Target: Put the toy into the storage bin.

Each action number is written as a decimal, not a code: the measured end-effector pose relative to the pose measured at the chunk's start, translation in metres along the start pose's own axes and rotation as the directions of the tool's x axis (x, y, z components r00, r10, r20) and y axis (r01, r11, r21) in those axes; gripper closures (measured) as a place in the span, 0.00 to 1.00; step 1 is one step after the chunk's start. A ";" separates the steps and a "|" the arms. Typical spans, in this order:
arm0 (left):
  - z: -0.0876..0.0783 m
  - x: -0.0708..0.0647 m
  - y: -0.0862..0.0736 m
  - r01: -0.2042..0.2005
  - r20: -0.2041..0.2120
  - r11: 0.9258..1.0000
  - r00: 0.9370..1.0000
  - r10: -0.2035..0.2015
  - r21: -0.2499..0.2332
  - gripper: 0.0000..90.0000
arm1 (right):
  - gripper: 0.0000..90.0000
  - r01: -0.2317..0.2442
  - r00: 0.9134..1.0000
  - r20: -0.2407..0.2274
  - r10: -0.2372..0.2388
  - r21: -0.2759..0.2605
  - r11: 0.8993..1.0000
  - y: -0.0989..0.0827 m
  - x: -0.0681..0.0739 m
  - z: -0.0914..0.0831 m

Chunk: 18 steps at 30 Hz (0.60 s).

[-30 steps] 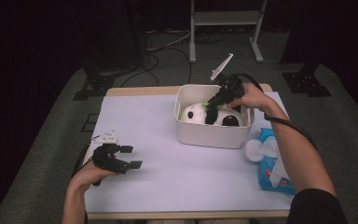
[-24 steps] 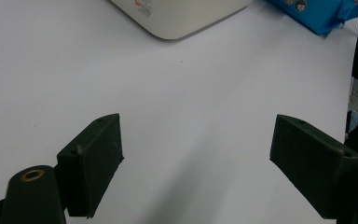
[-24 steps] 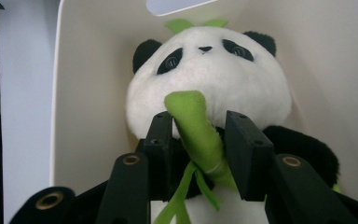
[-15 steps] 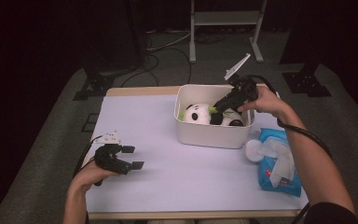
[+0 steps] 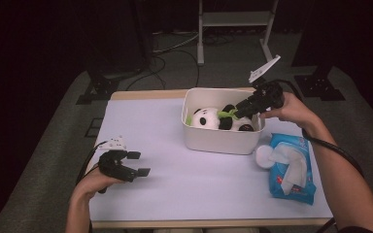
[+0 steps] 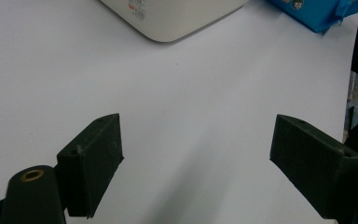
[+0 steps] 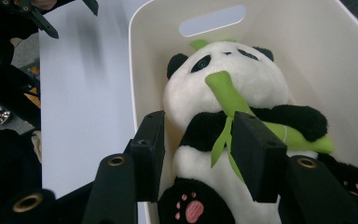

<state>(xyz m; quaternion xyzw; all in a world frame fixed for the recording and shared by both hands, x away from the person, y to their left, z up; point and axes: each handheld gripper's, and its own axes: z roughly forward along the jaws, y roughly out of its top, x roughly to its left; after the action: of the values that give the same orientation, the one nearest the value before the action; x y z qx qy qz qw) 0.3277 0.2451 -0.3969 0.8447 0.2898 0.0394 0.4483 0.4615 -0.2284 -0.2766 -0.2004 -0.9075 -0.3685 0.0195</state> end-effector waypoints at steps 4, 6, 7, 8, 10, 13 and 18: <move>0.000 -0.002 0.000 -0.003 0.000 1.000 1.000 0.003 -0.003 0.18 | 0.57 -0.005 1.000 0.003 0.005 -0.008 1.000 -0.005 0.004 -0.005; 0.000 -0.002 0.000 -0.006 0.000 1.000 1.000 0.006 0.003 0.18 | 0.55 -0.010 1.000 0.007 0.010 -0.019 1.000 -0.008 0.008 -0.010; 0.000 -0.003 0.000 -0.009 0.000 1.000 1.000 0.009 0.006 0.18 | 0.54 -0.010 1.000 0.010 0.010 -0.022 1.000 -0.010 0.009 -0.011; 0.000 -0.004 0.001 -0.009 -0.001 1.000 1.000 0.009 0.004 0.18 | 0.54 -0.014 1.000 0.007 0.014 -0.025 1.000 -0.011 0.011 -0.012; 0.000 -0.005 0.001 -0.012 -0.004 1.000 1.000 0.012 0.004 0.17 | 0.53 -0.013 1.000 0.015 0.013 -0.026 1.000 -0.013 0.014 -0.015; -0.001 -0.006 0.001 -0.004 -0.017 1.000 1.000 0.004 0.005 0.12 | 0.53 -0.007 1.000 0.019 0.008 -0.040 0.999 -0.016 0.018 -0.019; -0.002 -0.006 0.001 -0.007 -0.017 1.000 1.000 0.007 0.004 0.12 | 0.52 -0.004 1.000 0.020 0.005 -0.053 0.999 -0.020 0.026 -0.024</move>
<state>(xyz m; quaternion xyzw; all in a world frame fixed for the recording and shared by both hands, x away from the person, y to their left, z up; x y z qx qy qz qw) 0.3222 0.2431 -0.3941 0.8463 0.2907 0.0477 0.4439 0.4271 -0.2488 -0.2675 -0.2065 -0.8973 -0.3902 0.0057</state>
